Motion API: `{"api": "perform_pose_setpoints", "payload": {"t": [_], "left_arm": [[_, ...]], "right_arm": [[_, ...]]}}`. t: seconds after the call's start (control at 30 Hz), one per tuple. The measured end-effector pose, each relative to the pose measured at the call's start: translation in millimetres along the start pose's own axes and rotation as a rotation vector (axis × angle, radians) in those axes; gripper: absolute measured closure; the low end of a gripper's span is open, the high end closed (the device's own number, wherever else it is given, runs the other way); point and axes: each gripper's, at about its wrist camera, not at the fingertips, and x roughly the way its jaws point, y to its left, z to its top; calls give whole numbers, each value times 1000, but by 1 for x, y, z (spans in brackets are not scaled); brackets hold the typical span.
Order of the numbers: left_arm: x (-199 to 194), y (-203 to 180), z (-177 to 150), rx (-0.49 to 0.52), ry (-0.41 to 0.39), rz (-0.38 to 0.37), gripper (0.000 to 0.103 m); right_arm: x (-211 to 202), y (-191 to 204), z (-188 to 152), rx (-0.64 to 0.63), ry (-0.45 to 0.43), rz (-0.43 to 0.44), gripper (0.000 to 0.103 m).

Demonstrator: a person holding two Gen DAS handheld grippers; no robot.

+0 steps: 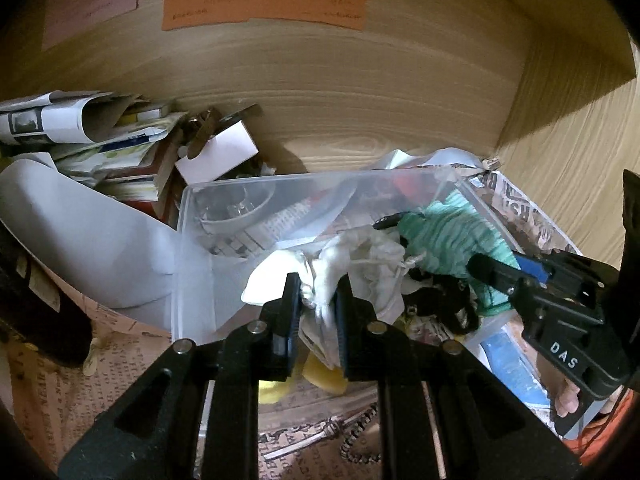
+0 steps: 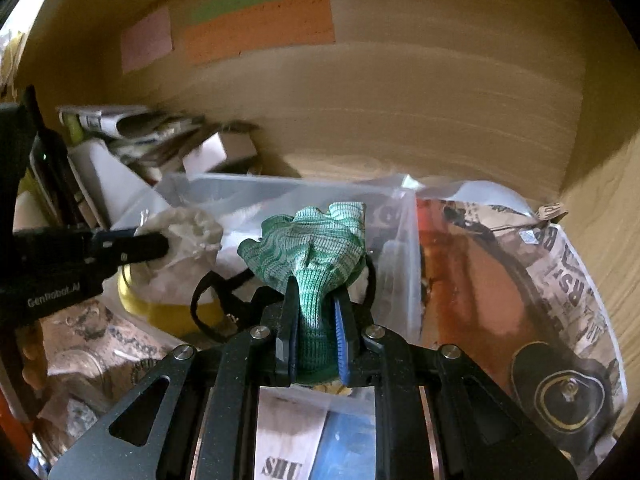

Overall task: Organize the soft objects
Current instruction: 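Carry the bag and glove into the clear box and open both grippers, then grasp the clear bag of dark items with the left gripper while the right gripper grasps the beaded bracelet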

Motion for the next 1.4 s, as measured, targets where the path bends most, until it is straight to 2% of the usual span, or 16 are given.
{"api": "perform_pose_setpoints", "payload": {"t": [0.07,0.17,0.33,0.43,0.5,0.57,0.63,0.73,0.83,1.03,1.3,1.4], "left_arm": [[-1,-1,-1,2,5,2,81],[-8,-2,-2,6,-4,-2,70],[-33,-6,-4,18,-64,-3,45],[-53,-9,-7,25,-104,-5,36],[-66,-12,-11,38,-127,-2,34],[-77,-15,-15,56,-136,0,31],[-86,-17,-22,64,-148,3,14],[-97,-18,-33,60,-168,21,5],[-100,-17,-45,60,-153,26,3],[-89,-11,-72,30,-61,20,3],[-66,-9,-113,32,63,13,3],[-61,-9,-124,27,86,7,3]], "right_arm": [[-1,3,0,-14,8,1,84],[-4,4,0,-22,4,4,70],[-19,7,4,-27,-37,0,51],[-34,10,7,-28,-78,1,37],[-48,13,8,-33,-115,0,27],[-59,16,9,-41,-147,0,23],[-70,20,9,-48,-174,2,19],[-82,27,7,-69,-218,15,19],[-92,33,2,-84,-230,26,16],[-98,41,-15,-95,-214,44,13],[-83,43,-37,-80,-120,62,13],[-76,44,-45,-69,-80,79,13]]}}
